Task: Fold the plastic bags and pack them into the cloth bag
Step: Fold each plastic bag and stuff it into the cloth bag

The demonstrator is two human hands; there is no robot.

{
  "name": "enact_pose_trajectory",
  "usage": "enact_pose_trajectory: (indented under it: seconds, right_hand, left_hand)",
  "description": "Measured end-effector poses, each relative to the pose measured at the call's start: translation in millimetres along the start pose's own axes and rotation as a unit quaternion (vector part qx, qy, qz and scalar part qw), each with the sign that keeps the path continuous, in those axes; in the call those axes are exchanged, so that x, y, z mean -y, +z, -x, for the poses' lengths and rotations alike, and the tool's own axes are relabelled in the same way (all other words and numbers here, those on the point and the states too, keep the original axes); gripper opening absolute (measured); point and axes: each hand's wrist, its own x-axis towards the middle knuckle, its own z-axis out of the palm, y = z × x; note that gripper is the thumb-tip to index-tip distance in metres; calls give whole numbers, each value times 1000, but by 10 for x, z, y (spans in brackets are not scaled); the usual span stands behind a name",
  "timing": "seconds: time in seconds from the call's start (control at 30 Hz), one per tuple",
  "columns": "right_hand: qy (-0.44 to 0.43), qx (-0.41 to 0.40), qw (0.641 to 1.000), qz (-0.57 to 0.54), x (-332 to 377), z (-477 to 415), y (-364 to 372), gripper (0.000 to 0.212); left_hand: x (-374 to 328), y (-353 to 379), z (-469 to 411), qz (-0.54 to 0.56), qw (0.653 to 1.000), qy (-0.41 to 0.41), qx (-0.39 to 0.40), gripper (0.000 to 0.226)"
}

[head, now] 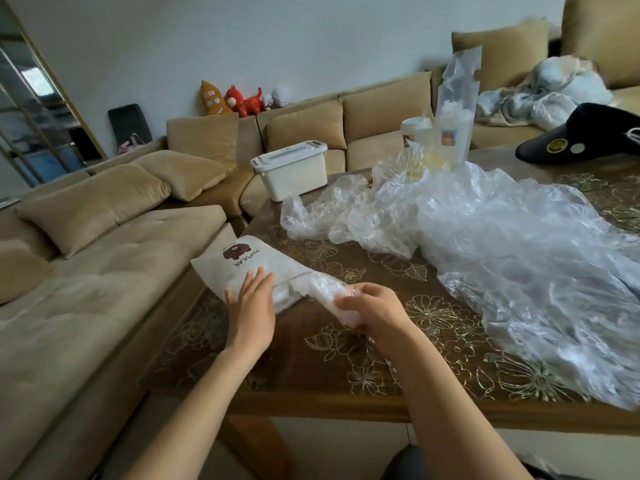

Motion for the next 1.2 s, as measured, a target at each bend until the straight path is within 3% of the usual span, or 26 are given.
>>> enact_pose_trajectory:
  seconds: [0.07,0.17,0.27,0.43,0.53,0.6,0.67,0.77,0.87,0.97,1.03,1.1,1.13,1.2]
  right_hand:
    - [-16,40,999,-3,47,29,75,15]
    - [-56,110,992,25,103,46,315,14]
    - [-97,79,986,114,76,25,603,25]
    - [-81,-5,981,174,-35,28,807,40]
    - [-19,-14,998,55,-14,41,859,33]
    - [-2,1,997,78,16,79,886,42]
    - [39,20,999,12,-16,71,901,41]
    - [21,65,992,102,1,88,942,30]
    - [-29,87,978,189,-13,178,976,20]
    - [-139,-45,945,293,-174,309,944,29]
    - [-237,-249,870,353,-271,382,905,34]
    - [-257,-372,826,337,-305,346,815,27]
    - [-229,-384,829,336,-315,315,777,30]
    - [-143,-314,873,343,-330,298,688,29]
  left_hand:
    - [-76,-75,20,137,989,-8,-45,39]
    - [-251,-267,79,259,965,-15,-42,42]
    - [-356,-422,99,322,945,-20,-59,37]
    - [-455,-511,273,326,944,-4,-43,34]
    - [-493,-485,435,313,949,11,-32,35]
    - [-492,-455,529,320,947,8,-22,35]
    - [-468,-431,591,323,946,5,-19,34]
    - [-332,-394,551,315,949,-19,-30,33]
    - [-142,-305,421,349,935,-55,11,30]
    - [-95,-201,372,356,932,-49,44,27]
    - [-136,-134,378,343,938,-43,29,29]
    - [-194,-80,408,349,936,-50,1,31]
    - [-212,-67,425,351,935,-50,-9,31]
    - [-231,-36,465,340,939,-38,-19,32]
